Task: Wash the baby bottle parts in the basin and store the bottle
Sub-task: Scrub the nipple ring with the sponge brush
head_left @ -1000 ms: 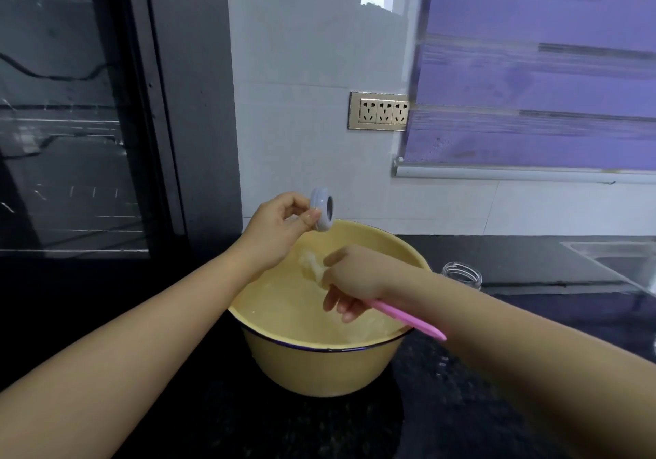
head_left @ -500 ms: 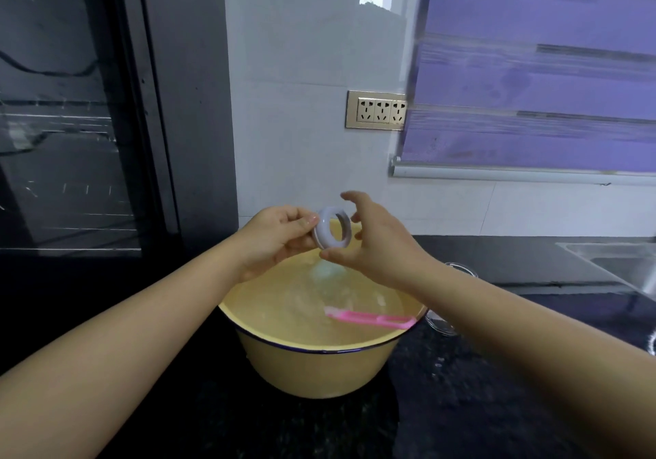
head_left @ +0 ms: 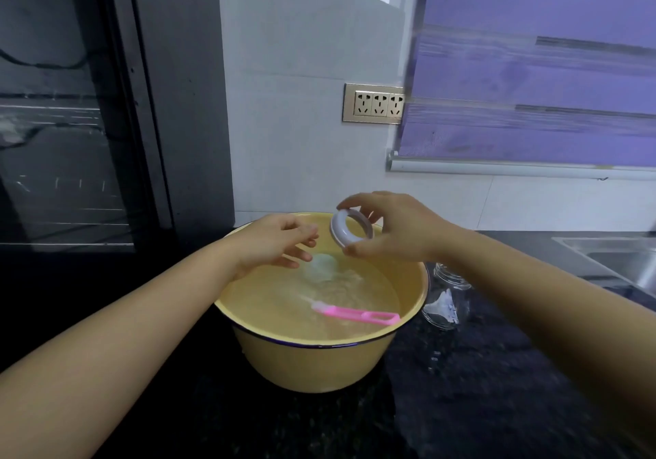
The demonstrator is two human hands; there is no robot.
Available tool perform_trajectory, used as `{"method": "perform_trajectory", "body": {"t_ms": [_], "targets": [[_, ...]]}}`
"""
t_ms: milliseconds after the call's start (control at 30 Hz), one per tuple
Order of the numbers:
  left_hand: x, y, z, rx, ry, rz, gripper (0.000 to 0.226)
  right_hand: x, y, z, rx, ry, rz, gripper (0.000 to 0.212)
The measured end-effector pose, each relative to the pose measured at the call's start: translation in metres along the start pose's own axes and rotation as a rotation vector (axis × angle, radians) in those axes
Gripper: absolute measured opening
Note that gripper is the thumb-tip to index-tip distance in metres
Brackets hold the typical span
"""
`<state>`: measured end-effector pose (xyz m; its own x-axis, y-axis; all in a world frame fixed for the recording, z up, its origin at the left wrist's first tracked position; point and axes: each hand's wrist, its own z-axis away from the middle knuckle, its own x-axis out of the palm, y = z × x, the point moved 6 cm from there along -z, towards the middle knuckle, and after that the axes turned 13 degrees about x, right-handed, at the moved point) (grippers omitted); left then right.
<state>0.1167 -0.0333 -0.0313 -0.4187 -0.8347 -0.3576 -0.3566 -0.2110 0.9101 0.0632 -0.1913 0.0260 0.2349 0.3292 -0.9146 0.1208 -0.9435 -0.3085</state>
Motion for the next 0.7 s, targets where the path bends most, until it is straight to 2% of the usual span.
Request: {"method": "perform_trajectory", "body": {"t_ms": [100, 233, 267, 467, 600, 700], "targets": [[0.0, 0.0, -0.001, 0.004, -0.001, -0.016, 0.024, 0.006, 0.011, 0.0, 0.034, -0.119, 0.072, 0.058], [-0.001, -0.002, -0.001, 0.001, 0.007, -0.042, 0.022, -0.003, 0.03, 0.002, 0.148, -0.097, -0.022, 0.035], [-0.001, -0.002, -0.001, 0.003, 0.005, -0.047, 0.021, -0.006, 0.036, 0.002, 0.171, -0.077, -0.038, 0.035], [-0.002, -0.003, -0.001, 0.014, 0.011, -0.068, 0.017, -0.029, 0.087, 0.004, 0.313, 0.067, -0.126, 0.051], [-0.003, -0.002, -0.001, 0.028, 0.01, -0.104, 0.018, -0.032, 0.121, 0.02, 0.407, 0.041, -0.082, 0.045], [-0.004, -0.002, -0.002, 0.029, 0.0, -0.129, 0.017, -0.019, 0.136, 0.03, 0.43, -0.048, 0.068, 0.056]]}}
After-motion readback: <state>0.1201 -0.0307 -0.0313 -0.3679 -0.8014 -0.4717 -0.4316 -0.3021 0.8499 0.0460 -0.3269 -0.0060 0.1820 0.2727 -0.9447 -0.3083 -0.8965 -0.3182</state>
